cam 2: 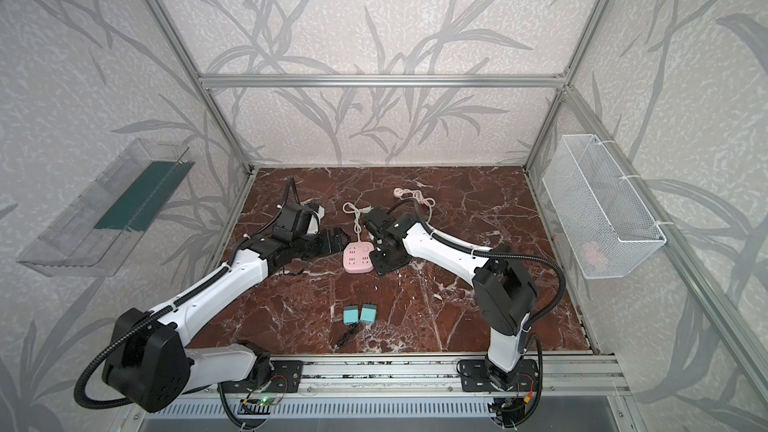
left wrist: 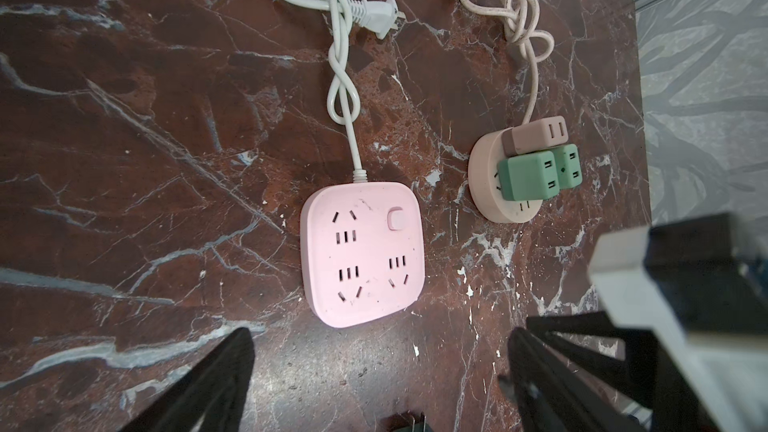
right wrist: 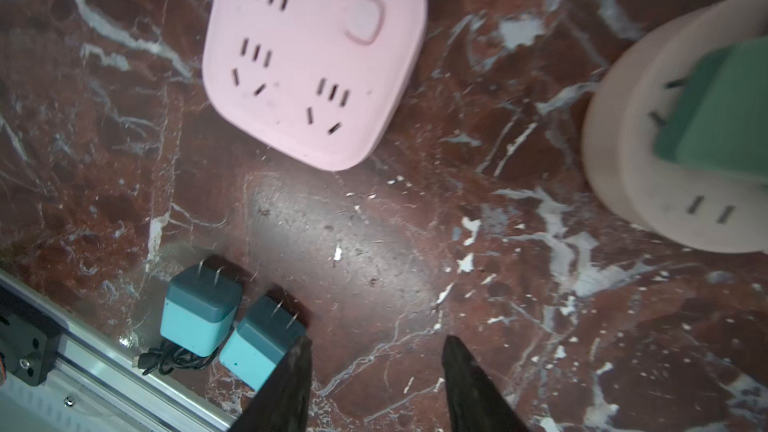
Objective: Insert the plug
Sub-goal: 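Move the right gripper over the teal chargers nearest the robot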
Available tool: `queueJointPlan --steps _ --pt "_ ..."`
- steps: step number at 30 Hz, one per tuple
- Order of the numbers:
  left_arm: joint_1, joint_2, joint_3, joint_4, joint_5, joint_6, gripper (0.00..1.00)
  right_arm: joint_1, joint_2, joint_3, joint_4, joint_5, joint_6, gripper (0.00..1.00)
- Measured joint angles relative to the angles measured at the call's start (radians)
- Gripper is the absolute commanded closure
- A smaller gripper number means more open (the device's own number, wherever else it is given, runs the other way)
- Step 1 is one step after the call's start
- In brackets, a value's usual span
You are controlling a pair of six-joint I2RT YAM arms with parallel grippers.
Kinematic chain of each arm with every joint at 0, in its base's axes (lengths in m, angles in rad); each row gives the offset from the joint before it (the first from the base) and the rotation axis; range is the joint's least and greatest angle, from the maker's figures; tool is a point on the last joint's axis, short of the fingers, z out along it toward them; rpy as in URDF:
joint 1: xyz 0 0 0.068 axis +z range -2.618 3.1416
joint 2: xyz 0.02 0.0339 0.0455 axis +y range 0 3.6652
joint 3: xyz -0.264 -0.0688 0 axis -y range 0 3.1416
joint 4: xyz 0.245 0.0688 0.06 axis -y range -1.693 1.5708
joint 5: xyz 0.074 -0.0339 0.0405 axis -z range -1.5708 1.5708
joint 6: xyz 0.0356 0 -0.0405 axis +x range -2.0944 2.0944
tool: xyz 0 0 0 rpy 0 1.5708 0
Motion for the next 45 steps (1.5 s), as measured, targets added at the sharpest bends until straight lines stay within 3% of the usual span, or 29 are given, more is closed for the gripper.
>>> queueJointPlan --steps 4,13,19,45 --pt "0.0 0.006 -0.002 -0.002 0.002 -0.002 0.07 0.049 -0.003 -0.035 0.024 -0.035 0.001 0.5" --pt "-0.021 0.007 -0.06 -0.017 0.02 -0.031 0.08 0.05 -0.002 -0.059 0.058 -0.084 0.022 0.5" --pt "-0.041 -0.004 -0.119 -0.025 0.023 -0.056 0.08 0.069 -0.001 -0.062 0.058 -0.097 0.024 0.34" --pt "-0.042 -0.051 -0.148 -0.013 0.031 -0.087 0.08 0.195 0.015 -0.119 0.066 -0.135 0.093 0.29"
